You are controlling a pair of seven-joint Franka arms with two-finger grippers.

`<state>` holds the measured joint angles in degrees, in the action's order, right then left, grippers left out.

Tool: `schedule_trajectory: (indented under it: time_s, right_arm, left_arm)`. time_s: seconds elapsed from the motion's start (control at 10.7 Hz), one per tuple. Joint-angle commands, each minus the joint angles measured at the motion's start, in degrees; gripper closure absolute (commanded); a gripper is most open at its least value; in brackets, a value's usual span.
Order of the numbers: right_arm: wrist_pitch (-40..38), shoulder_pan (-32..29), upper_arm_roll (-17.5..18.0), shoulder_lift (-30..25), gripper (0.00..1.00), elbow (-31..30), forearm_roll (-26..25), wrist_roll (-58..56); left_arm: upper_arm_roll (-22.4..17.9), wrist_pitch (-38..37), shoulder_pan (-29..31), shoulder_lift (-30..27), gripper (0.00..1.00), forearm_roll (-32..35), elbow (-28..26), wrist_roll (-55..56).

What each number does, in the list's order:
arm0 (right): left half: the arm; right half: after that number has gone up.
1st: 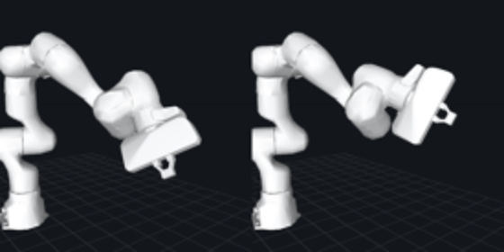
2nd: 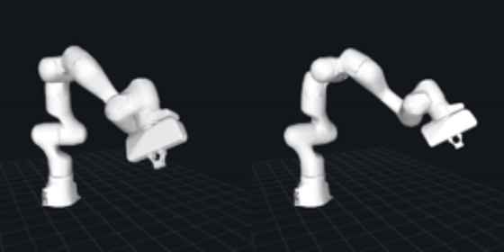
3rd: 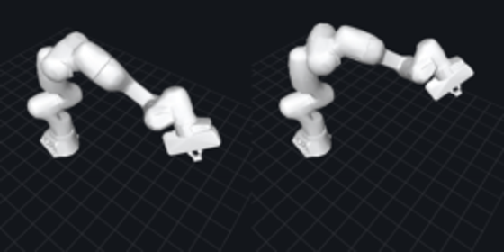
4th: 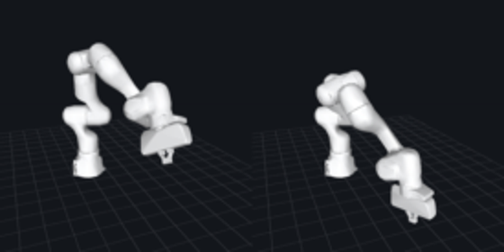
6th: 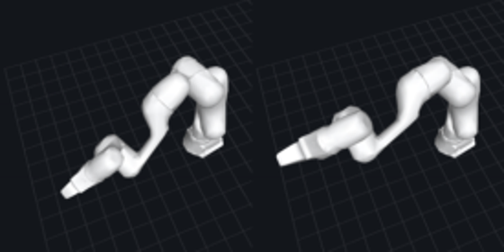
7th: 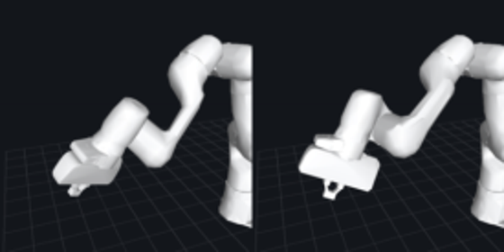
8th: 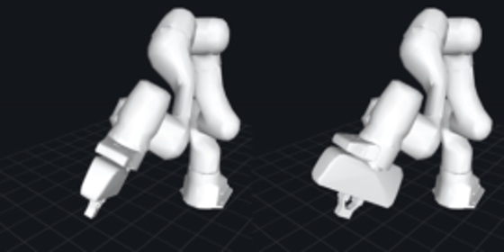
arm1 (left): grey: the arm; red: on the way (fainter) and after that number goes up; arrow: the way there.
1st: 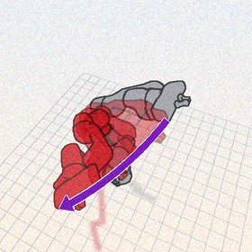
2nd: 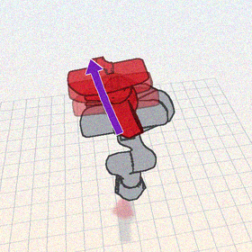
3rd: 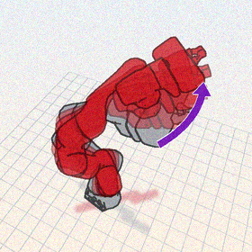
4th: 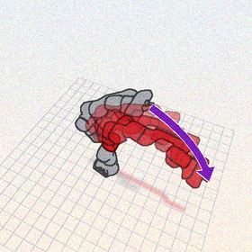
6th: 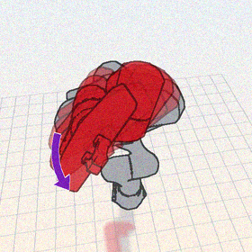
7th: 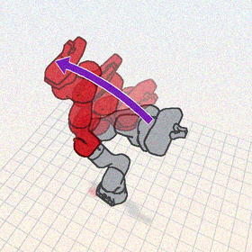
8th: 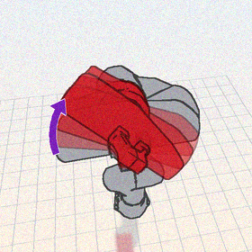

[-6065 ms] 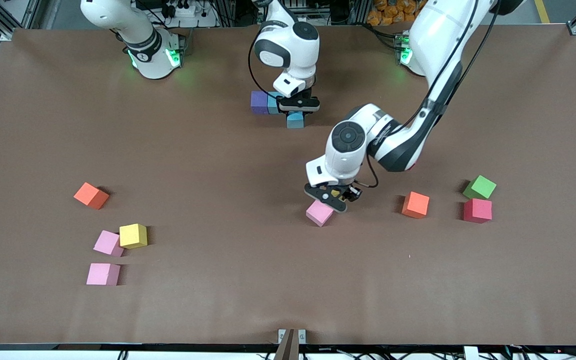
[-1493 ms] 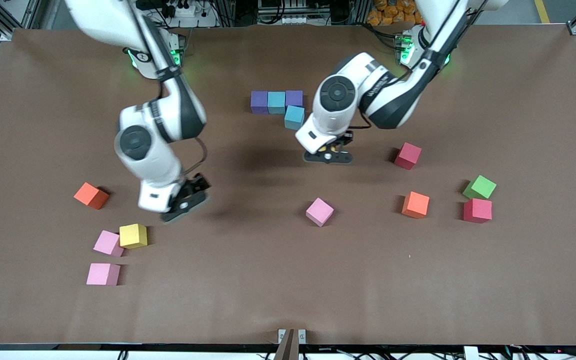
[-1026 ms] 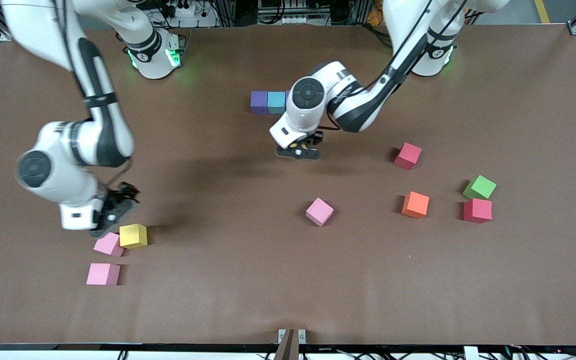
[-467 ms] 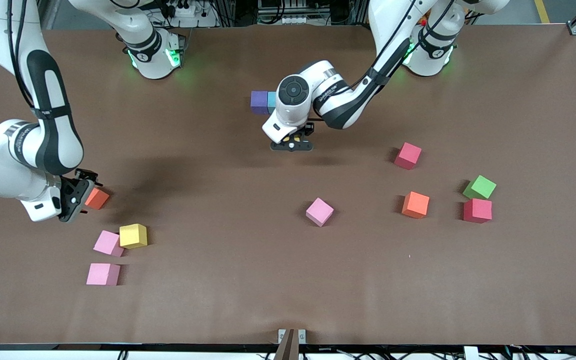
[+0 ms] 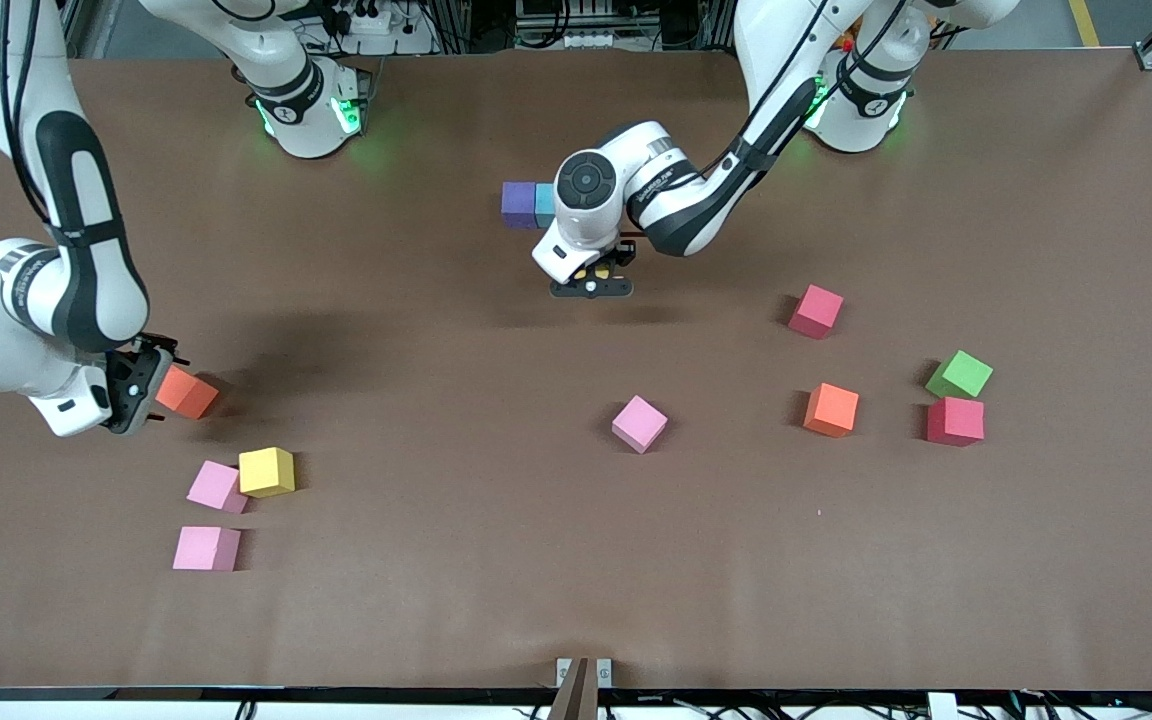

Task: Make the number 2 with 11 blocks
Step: 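Carry the yellow cube with the left gripper while the right gripper reaches orange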

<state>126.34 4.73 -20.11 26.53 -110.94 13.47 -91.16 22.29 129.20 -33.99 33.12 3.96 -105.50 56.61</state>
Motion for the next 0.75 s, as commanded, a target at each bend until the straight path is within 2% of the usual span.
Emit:
schedule_trajectory:
  time_s: [0.0,0.19,0.65]
  right_arm:
    - [1.63,-1.48,0.78,1.59,0.00,-0.24,1.91,-1.22]
    - [1.71,-1.48,0.69,2.64,0.00,-0.85,5.59,0.11]
    - [3.38,-2.36,0.69,4.75,0.00,-1.03,6.40,0.11]
  left_arm:
    - [0.21,-0.26,-0.29,-1.39,0.76,1.49,-0.94,2.19]
    - [0.21,-0.18,-0.11,-1.39,0.76,1.40,-0.50,2.19]
    - [0.30,-0.09,-0.29,-1.04,0.75,2.02,-0.32,2.10]
